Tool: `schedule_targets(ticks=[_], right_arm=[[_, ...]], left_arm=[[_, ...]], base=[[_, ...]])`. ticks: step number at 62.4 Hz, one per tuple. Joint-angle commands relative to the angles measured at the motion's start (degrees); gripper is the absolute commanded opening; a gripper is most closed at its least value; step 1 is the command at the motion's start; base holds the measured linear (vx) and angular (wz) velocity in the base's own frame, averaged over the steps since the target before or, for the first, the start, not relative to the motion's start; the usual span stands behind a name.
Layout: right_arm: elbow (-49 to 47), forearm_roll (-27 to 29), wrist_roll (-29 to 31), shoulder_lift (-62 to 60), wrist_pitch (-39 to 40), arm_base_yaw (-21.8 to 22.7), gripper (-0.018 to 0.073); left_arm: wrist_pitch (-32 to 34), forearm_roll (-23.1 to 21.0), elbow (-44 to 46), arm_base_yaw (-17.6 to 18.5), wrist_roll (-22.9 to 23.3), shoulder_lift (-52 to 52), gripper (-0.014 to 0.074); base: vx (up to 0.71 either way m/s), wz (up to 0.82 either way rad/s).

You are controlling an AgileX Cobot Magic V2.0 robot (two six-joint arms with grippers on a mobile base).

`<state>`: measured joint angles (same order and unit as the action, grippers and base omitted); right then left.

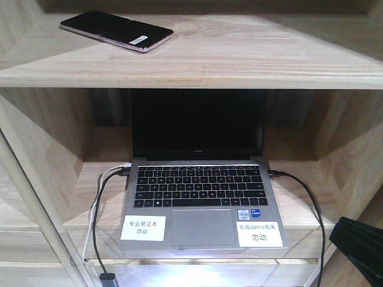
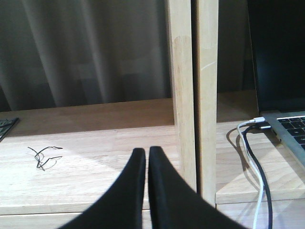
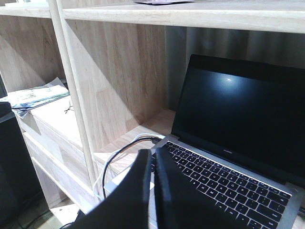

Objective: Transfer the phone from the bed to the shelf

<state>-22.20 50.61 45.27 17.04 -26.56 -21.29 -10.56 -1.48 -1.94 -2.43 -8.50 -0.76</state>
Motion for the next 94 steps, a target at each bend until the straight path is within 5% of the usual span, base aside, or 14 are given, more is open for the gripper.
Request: schedule_targets(ticks=[1,38,46,56,61,76,94], right_arm=[[-1.4,1.6,0.0,0.5,3.0,0.3,-0.0006],[-1.4,0.3,-1.2,0.5,6.5,0.3,-0.0006],[-1.4,-12.9,-13.2,0.5,10.8,0.3,-0.0006],[-1.4,-38.4,-41.2,0.5,10.7,0.3,-0.0006],[-1.4,-45.1,-48.2,0.5,10.8,0.3,-0.0006],[-0.9,-45.7,-44.3,0.5,10.8,1.0,-0.0006],[5.6,-45.5,-44.5,-5.5,11.2,14.8,-0.0006]], left_arm=[[4.1,-0.5,1.2,0.2,0.3,-0.8,0.0001],[4.1,-0.5,1.2,0.2,0.3,-0.8,0.0001],[4.1,-0.5,1.2,0.2,0.3,-0.8,0.0001],[4.1,-0.5,1.2,0.2,0.3,-0.8,0.0001],[4.1,-0.5,1.2,0.2,0.3,-0.8,0.0001],[4.1,-0.5,1.2,0.2,0.3,-0.8,0.0001],[4.1,-0.5,1.2,0.2,0.3,-0.8,0.0001]], base=[[0.00,0.00],[0.00,0.00],[0.00,0.00],[0.00,0.00],[0.00,0.00],[0.00,0.00],[0.00,0.00]])
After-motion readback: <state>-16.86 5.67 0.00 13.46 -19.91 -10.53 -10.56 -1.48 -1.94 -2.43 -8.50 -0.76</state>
